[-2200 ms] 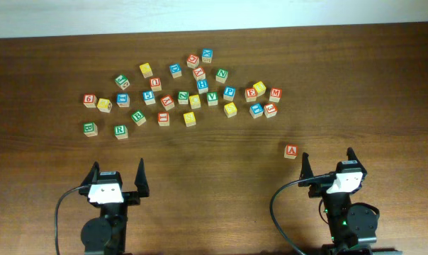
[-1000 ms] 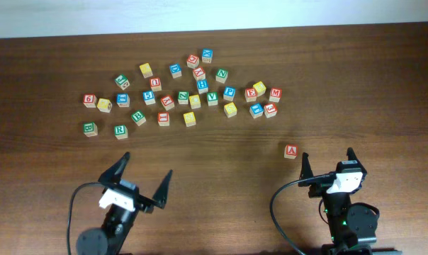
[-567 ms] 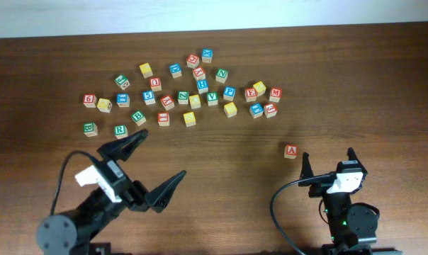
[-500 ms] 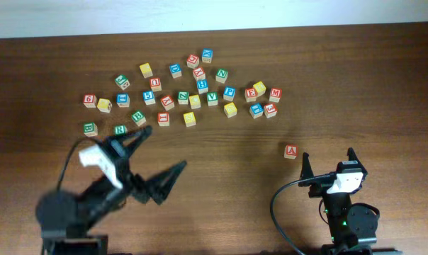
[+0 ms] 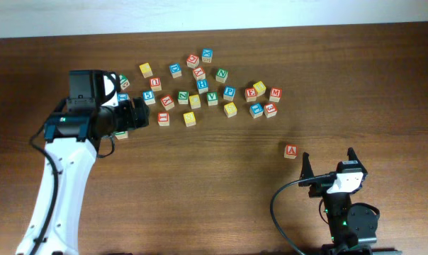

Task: Spell out RSS
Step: 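Reach the left gripper to the green R block and grasp it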

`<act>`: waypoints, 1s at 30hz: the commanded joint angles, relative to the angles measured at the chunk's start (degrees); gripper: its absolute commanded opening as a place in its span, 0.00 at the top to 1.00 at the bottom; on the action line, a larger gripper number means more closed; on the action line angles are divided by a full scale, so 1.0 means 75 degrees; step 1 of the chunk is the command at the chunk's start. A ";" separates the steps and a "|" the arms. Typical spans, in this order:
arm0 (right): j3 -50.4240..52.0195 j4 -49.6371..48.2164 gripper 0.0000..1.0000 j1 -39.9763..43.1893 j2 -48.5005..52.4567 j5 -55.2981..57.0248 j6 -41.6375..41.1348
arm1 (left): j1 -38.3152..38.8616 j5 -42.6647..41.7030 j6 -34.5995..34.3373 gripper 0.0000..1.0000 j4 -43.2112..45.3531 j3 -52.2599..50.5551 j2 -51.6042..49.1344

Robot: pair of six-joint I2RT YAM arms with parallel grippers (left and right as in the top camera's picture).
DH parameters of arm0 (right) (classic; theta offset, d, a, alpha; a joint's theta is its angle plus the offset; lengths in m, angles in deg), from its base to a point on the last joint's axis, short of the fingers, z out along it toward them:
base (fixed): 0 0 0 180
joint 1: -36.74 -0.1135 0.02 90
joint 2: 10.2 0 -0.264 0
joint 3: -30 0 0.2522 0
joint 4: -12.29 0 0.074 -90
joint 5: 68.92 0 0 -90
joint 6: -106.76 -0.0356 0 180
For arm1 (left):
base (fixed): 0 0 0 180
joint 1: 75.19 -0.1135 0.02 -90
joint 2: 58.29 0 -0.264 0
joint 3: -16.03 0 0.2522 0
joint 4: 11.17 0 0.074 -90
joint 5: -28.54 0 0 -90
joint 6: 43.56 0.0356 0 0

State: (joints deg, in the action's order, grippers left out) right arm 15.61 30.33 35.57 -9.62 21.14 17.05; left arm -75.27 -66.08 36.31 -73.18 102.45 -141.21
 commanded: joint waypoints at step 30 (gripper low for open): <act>0.0041 0.0050 0.02 0.0029 -0.0050 0.0085 0.0047 | -0.0877 0.1049 0.0510 0.38 0.1376 0.0047 -0.3625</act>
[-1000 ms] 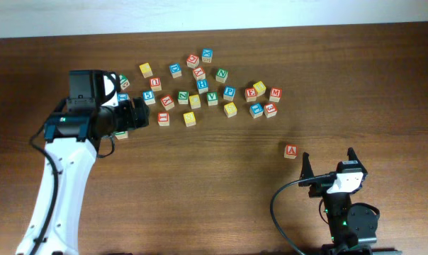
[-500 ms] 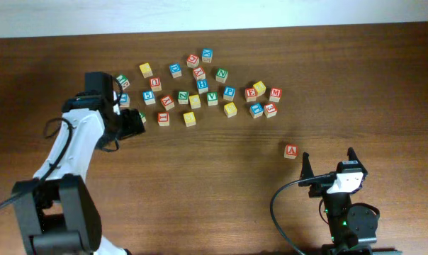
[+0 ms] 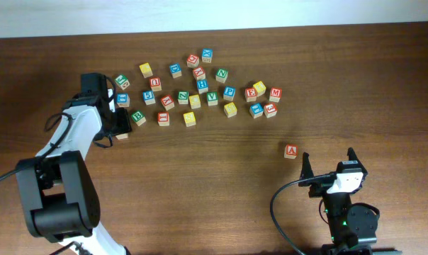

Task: Spell out RSS
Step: 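Reach the left gripper to the green R block and grasp it, then carry the R block forward and set it down on open table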

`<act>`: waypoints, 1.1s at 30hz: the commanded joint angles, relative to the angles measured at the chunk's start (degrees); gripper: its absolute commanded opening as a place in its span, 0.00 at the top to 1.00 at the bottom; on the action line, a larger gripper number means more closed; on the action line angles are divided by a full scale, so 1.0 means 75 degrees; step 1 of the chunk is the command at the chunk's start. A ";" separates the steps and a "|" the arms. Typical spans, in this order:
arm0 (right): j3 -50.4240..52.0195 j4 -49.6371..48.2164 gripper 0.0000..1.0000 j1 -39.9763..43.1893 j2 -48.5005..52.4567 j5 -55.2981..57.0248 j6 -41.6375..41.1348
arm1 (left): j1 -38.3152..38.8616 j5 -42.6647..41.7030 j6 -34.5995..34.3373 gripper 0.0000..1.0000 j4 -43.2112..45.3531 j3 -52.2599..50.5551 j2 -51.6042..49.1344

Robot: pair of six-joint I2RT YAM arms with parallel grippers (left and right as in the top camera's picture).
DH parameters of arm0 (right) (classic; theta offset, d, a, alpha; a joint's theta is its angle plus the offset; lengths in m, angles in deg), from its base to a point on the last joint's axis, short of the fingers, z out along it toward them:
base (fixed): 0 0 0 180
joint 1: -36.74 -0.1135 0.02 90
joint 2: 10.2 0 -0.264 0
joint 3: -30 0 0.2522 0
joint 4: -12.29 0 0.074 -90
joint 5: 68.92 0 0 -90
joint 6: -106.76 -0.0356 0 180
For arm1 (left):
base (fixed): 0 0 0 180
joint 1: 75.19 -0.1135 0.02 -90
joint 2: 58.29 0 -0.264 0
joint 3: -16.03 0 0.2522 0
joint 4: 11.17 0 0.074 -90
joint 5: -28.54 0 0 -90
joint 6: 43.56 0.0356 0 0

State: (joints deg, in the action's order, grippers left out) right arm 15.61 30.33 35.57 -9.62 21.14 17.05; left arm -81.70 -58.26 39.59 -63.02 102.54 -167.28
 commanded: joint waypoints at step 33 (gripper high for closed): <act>0.0041 0.0050 0.01 0.0029 -0.0050 0.0085 0.0047 | 0.1139 -0.4371 0.0064 0.83 -0.2801 0.0271 0.1915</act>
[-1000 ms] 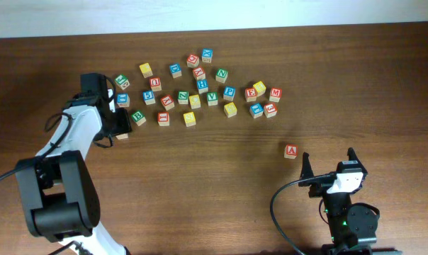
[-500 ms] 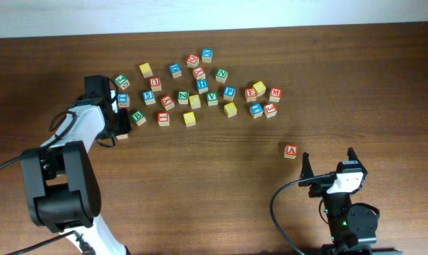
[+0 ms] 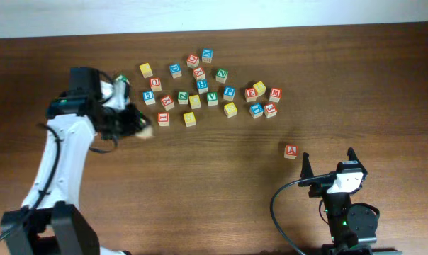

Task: Spell out RSS
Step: 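Carry the R block forward and set it down on open table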

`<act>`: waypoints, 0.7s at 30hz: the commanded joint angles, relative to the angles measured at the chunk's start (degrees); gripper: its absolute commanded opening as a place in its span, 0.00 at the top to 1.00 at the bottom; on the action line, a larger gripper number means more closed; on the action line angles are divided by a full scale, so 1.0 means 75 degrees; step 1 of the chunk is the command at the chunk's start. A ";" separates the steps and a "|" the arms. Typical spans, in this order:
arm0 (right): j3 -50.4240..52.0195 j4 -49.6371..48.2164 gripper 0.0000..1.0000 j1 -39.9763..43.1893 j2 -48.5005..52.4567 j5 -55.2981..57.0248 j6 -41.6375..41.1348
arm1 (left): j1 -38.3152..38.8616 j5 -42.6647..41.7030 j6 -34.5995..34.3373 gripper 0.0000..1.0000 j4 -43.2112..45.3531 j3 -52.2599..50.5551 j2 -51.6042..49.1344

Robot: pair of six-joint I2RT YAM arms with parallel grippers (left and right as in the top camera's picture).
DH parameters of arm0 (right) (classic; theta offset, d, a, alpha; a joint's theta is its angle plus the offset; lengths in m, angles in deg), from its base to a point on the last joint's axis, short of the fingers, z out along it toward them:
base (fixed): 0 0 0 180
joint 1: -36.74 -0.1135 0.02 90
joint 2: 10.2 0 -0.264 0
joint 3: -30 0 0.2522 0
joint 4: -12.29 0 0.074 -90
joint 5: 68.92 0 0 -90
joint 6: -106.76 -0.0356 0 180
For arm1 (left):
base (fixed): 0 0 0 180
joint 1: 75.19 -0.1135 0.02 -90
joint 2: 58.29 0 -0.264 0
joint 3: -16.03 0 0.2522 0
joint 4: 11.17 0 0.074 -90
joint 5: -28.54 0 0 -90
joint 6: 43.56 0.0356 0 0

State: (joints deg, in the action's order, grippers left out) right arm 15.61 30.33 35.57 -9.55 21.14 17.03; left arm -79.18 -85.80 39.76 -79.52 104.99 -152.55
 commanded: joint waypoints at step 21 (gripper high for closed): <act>0.0041 0.0052 0.02 0.0029 -0.0058 0.0085 0.0050 | 0.5077 0.5423 -0.3794 0.50 0.3037 -0.3069 -0.0347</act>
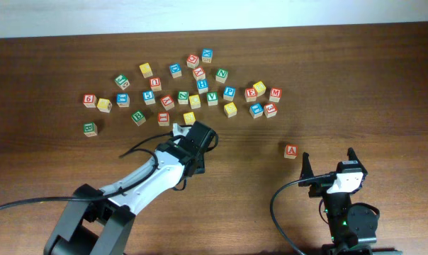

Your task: Spell out RSS

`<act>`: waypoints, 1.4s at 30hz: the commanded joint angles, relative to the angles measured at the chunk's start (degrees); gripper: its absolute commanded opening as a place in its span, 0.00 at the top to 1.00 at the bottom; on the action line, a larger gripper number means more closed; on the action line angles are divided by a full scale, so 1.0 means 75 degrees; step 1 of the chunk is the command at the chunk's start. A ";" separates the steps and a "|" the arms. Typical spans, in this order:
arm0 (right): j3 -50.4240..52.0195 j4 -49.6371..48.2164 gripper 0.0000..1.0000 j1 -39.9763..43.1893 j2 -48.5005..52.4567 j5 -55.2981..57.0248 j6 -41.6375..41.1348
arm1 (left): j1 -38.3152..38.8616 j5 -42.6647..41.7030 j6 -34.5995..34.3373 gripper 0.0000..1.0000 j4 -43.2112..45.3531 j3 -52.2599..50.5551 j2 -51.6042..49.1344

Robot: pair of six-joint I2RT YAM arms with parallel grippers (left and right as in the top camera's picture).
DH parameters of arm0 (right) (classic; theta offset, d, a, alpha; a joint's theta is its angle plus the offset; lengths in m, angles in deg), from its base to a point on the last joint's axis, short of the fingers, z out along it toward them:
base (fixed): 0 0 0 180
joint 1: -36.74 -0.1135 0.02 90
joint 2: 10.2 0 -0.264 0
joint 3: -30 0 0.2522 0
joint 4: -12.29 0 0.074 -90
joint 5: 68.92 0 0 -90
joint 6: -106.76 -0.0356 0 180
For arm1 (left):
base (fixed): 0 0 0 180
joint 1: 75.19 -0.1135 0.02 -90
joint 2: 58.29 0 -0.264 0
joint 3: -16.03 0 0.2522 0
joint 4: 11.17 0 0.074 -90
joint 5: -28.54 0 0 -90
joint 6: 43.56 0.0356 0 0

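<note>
Several lettered wooden blocks [194,88] lie scattered across the far half of the table; their letters are too small to read surely. A red "A" block [291,150] lies alone at the right. My left gripper [197,139] hovers just in front of the cluster, below a yellow block [189,117]. Its fingers are hidden under the dark wrist, so nothing shows between them. My right gripper [327,160] rests open and empty near the front right, just beside the "A" block.
A small group sits at the far left: a red block [90,99], a yellow one [104,105] and a green one [90,129]. The table's front edge runs along the bottom of the view.
My left arm has swung right, from the left-hand blocks to the middle of the table in front of the cluster. The far-left blocks now show. The right arm has not moved.
My left gripper stood over a block at the left front of the cluster, and stayed by it a second later. Then it was a little to the right with a tan block at its tips. Now it is mid-table, and that spot is bare.
</note>
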State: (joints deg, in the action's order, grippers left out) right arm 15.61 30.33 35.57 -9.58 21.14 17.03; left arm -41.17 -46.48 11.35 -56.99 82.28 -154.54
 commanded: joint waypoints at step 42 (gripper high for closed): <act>-1.3554 0.7976 0.07 -0.2713 1.3560 -0.1565 -0.0973 | -0.6452 -0.2369 0.0283 0.01 -0.5284 0.3608 0.2206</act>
State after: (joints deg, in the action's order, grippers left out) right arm -85.61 89.43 19.23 88.21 -7.82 11.37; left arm -89.41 -64.29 13.84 -96.57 109.18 -138.17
